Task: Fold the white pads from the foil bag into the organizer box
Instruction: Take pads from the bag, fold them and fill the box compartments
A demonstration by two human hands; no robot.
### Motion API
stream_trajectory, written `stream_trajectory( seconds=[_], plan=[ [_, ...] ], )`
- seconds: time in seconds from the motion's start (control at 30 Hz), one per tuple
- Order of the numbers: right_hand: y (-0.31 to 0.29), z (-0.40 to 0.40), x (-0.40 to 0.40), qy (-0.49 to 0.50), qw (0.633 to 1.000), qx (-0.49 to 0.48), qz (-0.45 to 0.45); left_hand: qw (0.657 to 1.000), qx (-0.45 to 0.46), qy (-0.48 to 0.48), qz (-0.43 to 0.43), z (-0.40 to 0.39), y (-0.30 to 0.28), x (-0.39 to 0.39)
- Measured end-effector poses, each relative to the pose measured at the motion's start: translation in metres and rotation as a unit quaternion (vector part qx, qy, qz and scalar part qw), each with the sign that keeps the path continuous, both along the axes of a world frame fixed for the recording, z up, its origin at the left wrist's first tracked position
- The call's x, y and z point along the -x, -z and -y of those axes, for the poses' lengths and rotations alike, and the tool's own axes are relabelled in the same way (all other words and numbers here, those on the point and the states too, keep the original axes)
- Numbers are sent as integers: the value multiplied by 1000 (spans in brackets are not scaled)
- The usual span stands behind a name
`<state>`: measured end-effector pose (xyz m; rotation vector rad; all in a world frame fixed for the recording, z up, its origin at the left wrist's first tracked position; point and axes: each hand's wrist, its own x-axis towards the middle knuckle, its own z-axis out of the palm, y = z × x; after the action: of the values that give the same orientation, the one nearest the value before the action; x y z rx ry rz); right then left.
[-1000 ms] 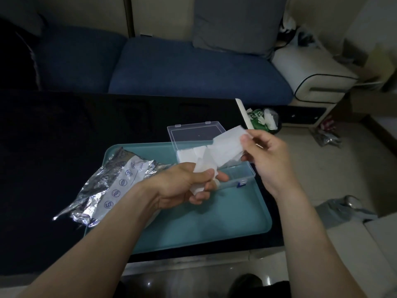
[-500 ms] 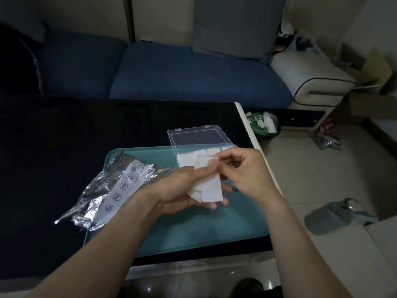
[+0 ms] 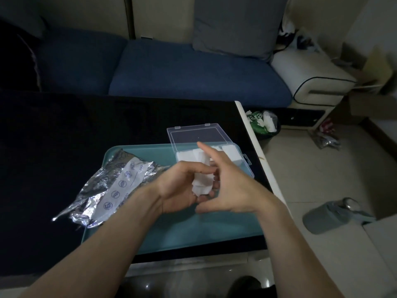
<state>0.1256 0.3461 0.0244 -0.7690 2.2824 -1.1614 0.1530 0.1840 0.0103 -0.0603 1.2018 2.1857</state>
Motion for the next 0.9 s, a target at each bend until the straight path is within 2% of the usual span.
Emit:
stream_trajectory(
  seconds=[0.1, 0.23, 0.33, 0.43, 0.53, 0.67, 0.73, 0.8, 0.9],
  plan=[
    [7, 9, 1, 30, 997, -46, -61, 999, -29, -28, 10, -3, 2, 1],
    [3, 7, 2, 62, 993, -27, -96, 999, -20, -34, 16, 0, 7, 4],
    [5, 7, 3, 62, 994, -36, -84, 999, 5, -36, 18, -2, 13, 5],
    [5, 6, 4, 55, 997, 13, -46, 997, -3, -72, 25, -6, 15, 6],
    [2, 1, 7, 47, 997, 63, -18, 995, 66, -77, 8, -6, 15, 7],
    [2, -13, 16, -5, 996, 79, 27, 986, 161, -13, -39, -3, 13, 5],
    [2, -17, 18, -20, 991, 111, 65, 984, 170, 27, -53, 0, 12, 3],
    [2, -18, 21, 10, 983, 153, 101, 980, 178, 60, -65, 2, 9, 1],
    [4, -16, 23, 35, 982, 171, 71, 976, 173, 112, -68, 5, 7, -3]
  ],
)
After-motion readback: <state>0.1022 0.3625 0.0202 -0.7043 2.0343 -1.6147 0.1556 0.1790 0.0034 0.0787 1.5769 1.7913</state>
